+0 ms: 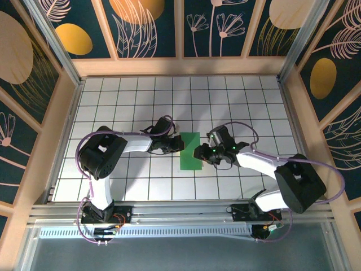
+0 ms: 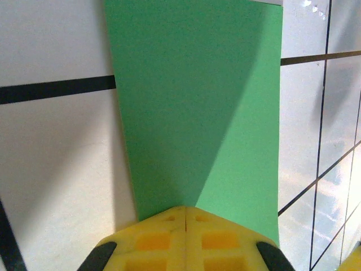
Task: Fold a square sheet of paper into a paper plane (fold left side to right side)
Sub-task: Fold the triangle a second time at the center of the table.
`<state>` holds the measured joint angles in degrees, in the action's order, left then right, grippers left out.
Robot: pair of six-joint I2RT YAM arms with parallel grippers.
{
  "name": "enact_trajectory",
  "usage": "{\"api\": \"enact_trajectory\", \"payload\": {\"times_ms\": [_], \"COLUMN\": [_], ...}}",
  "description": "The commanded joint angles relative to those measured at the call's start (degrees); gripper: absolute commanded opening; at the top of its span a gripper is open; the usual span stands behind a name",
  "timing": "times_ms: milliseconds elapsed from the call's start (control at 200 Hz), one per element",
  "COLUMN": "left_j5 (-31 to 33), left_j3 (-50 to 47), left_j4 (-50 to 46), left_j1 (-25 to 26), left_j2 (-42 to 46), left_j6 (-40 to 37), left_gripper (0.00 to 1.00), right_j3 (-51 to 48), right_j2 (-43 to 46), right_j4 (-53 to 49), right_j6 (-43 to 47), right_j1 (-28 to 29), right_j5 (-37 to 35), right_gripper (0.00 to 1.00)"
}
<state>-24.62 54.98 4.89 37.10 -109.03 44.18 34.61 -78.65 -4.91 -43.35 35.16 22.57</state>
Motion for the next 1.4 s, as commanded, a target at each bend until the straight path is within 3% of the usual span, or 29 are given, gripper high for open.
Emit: {"api": "enact_trajectory", "payload": {"times_ms": [0,320,846,1256,1396], "left_j5": [1.7,1.8,1.9,1.5,1.5], "left_j3": [0.2,0.4,0.4,0.2,0.2], "left_j4": [-1.9,-2.0,-1.9,-1.5,-1.5], "left_j1": [0.3,0.4,0.5,0.7,0.9], "left_j2": [-1.5,-1.6,-1.6,-1.5,-1.4], "left_j6": [-0.9,-0.9,-0.8,-0.8,-0.9], "left_gripper": [0.00,0.00,0.00,0.00,0.00], "right_j3": [-3.0,-5.3,-6.3,-5.9,-4.6], "right_j2": [1.1,-1.4,-3.0,-5.7,-7.6], "right_j4": [-4.9,-0.8,7.9,14.0,15.4], "right_j6": [2.0,0.7,-2.5,-2.1,-0.8], "right_j1": [-1.2,-1.4,-1.2,-3.5,-6.7], "right_j5": [1.1,3.9,7.8,10.2,11.2], "right_gripper": [0.39,0.41,0.37,0.37,0.37]}}
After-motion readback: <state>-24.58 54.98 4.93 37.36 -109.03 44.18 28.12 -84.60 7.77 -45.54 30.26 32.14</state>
